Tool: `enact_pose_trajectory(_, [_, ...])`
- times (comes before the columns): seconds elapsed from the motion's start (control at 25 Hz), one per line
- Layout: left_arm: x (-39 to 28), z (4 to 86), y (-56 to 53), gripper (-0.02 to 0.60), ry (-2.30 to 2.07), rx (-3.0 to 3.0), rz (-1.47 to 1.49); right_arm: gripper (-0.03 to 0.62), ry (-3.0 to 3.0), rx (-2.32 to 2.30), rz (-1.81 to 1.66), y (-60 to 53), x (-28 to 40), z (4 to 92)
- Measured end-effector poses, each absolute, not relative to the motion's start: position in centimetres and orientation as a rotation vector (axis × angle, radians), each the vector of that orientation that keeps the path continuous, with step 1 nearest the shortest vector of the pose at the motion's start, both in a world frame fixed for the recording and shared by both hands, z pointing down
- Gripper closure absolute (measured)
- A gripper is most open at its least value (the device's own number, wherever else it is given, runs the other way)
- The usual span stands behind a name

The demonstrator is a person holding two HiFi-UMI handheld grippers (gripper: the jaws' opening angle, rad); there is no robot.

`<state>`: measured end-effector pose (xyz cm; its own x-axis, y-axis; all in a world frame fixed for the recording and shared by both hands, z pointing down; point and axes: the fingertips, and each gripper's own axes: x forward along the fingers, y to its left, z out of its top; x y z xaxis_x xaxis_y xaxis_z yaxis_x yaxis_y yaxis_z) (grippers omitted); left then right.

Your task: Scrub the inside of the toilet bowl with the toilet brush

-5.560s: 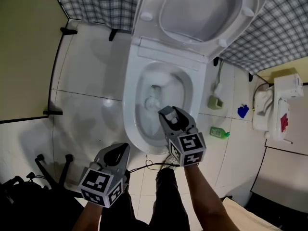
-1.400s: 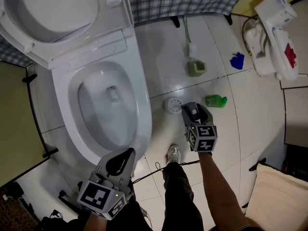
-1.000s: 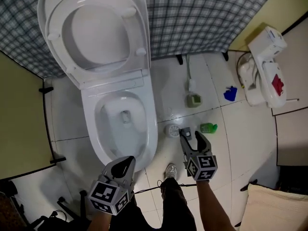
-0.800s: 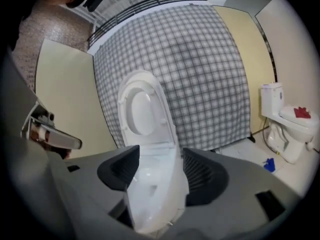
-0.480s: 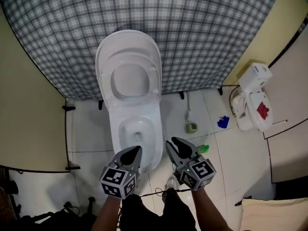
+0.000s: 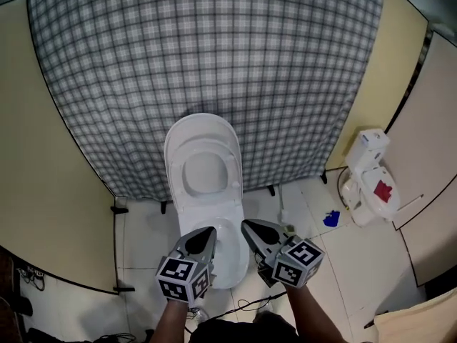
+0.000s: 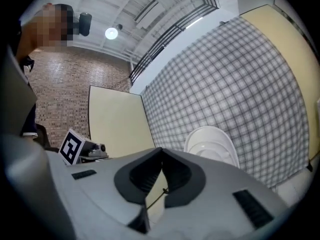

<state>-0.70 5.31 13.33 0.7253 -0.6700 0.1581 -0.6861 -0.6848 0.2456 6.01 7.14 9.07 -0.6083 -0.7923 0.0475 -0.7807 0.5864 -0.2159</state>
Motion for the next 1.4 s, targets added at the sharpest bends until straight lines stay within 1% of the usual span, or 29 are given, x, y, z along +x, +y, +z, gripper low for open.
enact_pose_trajectory(0.36, [-0.3,11.5,5.5,0.588,-1.098,2.699,0.035,0.588,2.869,-1.234,-0.243,7.3,4.2,8.6])
enact_pose_trajectory(0.6, [-1.2,8.6,5.3,0.588,-1.11,2.717,0.062,0.588,2.911,-1.189,-0.217,7.3,2.5,6.2])
enact_pose_trajectory(1.0, [-1.1,9.5,4.4,0.588,-1.09,2.73,0.007,0.588,2.934,-1.274,-0.139,6.3,2.9,7.0])
enact_pose_trajectory(1.2, [-1.4,7.2,4.8,0.588,-1.095,2.737,0.004,0.588,2.924,-1.311,-0.126,6.4,2.7,4.9])
enact_pose_trajectory(1.4, [-2.5,2.3,5.1,0.588,-1.085,2.745,0.056,0.588,2.9,-1.331,-0.157,6.6,1.5,0.1])
